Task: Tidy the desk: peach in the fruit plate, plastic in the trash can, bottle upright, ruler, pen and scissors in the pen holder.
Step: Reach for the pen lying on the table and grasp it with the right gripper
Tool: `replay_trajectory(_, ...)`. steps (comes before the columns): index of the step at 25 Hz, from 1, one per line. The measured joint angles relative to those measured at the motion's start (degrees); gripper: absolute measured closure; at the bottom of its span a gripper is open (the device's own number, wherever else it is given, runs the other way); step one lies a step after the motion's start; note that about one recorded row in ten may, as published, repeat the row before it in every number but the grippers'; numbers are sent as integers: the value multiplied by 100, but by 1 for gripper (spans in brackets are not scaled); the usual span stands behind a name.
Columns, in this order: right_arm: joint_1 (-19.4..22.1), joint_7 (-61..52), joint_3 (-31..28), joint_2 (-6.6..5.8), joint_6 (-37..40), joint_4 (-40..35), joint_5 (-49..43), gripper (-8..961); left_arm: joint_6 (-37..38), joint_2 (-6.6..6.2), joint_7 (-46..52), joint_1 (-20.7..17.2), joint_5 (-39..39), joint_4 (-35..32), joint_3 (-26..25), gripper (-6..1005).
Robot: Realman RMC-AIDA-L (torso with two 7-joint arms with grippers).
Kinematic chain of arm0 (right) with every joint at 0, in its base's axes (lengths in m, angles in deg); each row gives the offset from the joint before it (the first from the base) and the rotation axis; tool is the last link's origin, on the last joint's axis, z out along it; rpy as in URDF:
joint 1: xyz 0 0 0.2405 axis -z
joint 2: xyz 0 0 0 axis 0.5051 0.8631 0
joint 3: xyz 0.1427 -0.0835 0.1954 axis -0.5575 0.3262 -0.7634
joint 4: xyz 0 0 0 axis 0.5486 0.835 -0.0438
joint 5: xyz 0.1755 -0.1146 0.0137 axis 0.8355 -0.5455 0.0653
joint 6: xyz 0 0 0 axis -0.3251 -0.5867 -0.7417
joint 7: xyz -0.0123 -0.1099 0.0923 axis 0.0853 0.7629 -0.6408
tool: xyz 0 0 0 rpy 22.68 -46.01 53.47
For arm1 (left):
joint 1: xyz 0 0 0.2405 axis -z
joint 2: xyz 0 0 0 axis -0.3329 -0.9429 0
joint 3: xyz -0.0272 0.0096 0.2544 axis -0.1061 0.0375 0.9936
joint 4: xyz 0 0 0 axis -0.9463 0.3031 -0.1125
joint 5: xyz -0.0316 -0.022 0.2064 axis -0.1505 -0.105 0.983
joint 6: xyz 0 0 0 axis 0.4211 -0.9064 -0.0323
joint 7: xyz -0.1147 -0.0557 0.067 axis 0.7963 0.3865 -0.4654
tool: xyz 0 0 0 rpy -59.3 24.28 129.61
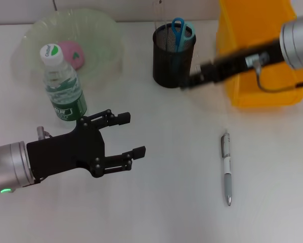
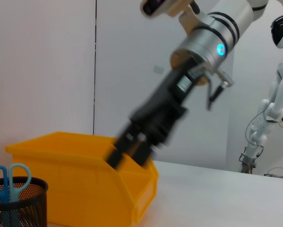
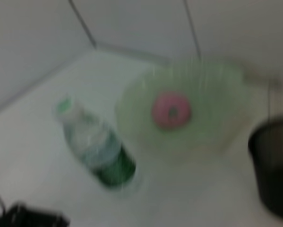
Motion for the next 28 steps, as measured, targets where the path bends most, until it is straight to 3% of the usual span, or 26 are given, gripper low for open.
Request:
replay_trajectory(3, -27, -491, 23, 15, 726, -176, -378, 115, 5, 0, -2, 18, 0, 0, 9, 205)
replay_trajectory(9, 114, -1395, 166, 54, 974, -325, -1264, 119, 8, 6, -10, 70, 0, 0, 29, 204)
replay_trajectory(19, 165, -2154, 976, 78, 726, -43, -1939, 130, 10, 7, -21, 100, 0, 0, 38, 204)
replay_trajectory(28, 140, -2314, 1072, 78, 451, 270, -2003, 144, 45, 0, -101, 75, 0, 0, 36, 205)
